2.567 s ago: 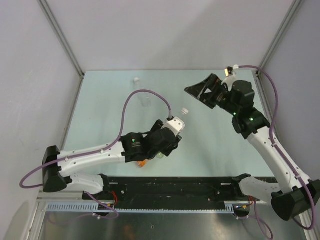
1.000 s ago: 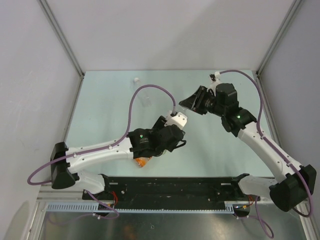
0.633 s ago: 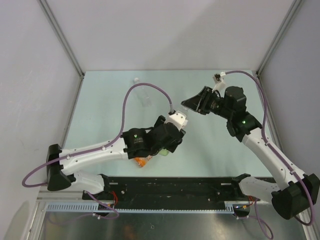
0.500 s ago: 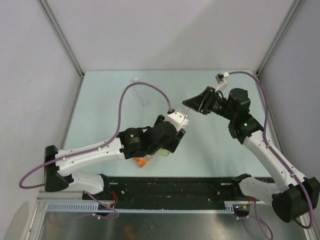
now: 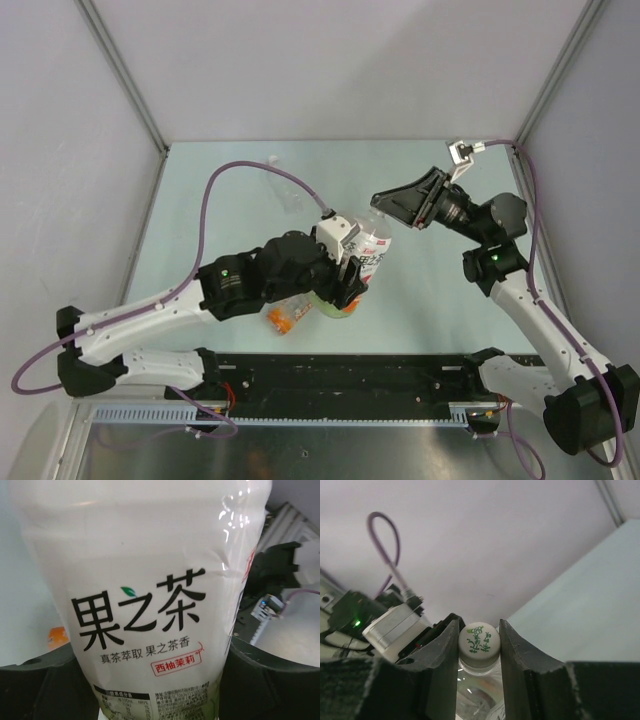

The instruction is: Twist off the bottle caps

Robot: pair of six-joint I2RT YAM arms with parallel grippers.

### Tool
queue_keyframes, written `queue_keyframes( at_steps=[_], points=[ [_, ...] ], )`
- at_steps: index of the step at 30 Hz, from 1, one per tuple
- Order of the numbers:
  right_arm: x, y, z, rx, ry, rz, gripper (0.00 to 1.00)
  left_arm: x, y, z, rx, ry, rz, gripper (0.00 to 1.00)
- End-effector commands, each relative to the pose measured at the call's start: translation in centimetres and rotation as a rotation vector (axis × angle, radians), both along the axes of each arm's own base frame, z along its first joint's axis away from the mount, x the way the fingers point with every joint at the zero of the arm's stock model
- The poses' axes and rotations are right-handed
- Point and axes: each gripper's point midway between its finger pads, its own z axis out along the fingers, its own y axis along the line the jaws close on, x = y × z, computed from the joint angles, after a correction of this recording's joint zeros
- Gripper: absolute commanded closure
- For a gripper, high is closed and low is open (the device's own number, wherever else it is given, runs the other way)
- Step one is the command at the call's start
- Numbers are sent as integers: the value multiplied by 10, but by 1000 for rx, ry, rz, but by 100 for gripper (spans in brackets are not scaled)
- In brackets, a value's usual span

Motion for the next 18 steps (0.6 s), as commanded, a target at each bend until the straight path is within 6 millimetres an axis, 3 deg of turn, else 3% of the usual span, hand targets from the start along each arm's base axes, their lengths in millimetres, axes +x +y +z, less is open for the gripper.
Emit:
queue_keyframes(
  at_steps=[1, 7, 14, 15, 18],
  points=[
    [-41, 1, 40, 87, -188, 142, 100, -67, -31, 10, -91, 23, -436, 100],
    [-50, -1, 45, 104, -241, 163, 100, -84, -33, 19, -148, 17, -544, 100],
    [-45, -4, 45, 109, -224, 131, 99, -66, -23, 16, -140, -30, -428, 100],
    [-43, -5, 44, 107, -217, 121, 94, -62, -21, 13, -134, -34, -405, 100],
    [-36, -8, 42, 102, -198, 84, 67, -53, -16, 8, -119, -42, -341, 100]
  ],
)
